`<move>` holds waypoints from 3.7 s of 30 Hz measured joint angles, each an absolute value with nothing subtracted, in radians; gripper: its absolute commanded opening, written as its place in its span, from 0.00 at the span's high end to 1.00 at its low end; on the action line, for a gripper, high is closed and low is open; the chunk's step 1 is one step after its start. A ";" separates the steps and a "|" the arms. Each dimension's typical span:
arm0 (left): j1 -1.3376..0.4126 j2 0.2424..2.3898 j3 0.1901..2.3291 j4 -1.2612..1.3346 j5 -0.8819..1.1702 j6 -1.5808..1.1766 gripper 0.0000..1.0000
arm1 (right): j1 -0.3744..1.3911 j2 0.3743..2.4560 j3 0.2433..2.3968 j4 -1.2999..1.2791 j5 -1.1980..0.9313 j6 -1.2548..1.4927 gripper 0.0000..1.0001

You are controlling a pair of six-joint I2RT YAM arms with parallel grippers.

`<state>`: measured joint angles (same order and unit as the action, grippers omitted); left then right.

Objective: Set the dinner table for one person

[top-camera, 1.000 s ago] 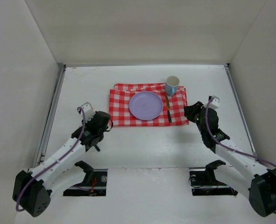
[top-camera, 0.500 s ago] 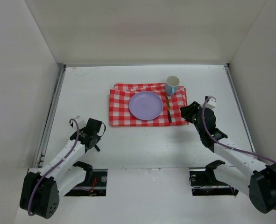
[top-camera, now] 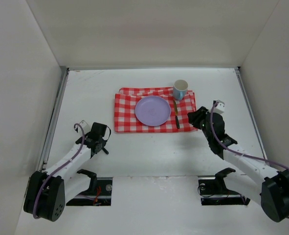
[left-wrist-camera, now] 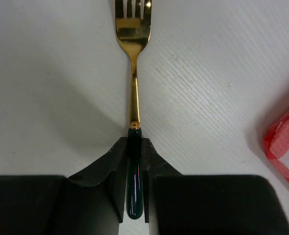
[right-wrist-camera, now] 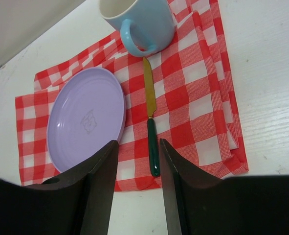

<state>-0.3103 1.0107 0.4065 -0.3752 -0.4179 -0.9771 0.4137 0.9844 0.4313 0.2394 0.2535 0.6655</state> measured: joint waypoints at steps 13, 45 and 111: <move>-0.481 0.907 0.478 -0.316 -0.476 -0.802 1.00 | 0.414 1.024 0.431 0.246 0.255 0.665 0.50; -0.559 1.738 1.052 -0.079 -0.381 -0.461 0.97 | 0.460 1.096 0.450 0.264 0.292 0.640 0.49; -0.353 0.855 0.470 -0.255 -0.434 -0.794 0.57 | 0.366 0.860 0.350 0.299 0.429 0.723 0.32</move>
<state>-0.3534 0.8555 0.4702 -0.2550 -0.4335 -0.7940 0.3660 0.8600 0.3504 0.2985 0.4290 0.7235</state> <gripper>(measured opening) 0.439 0.682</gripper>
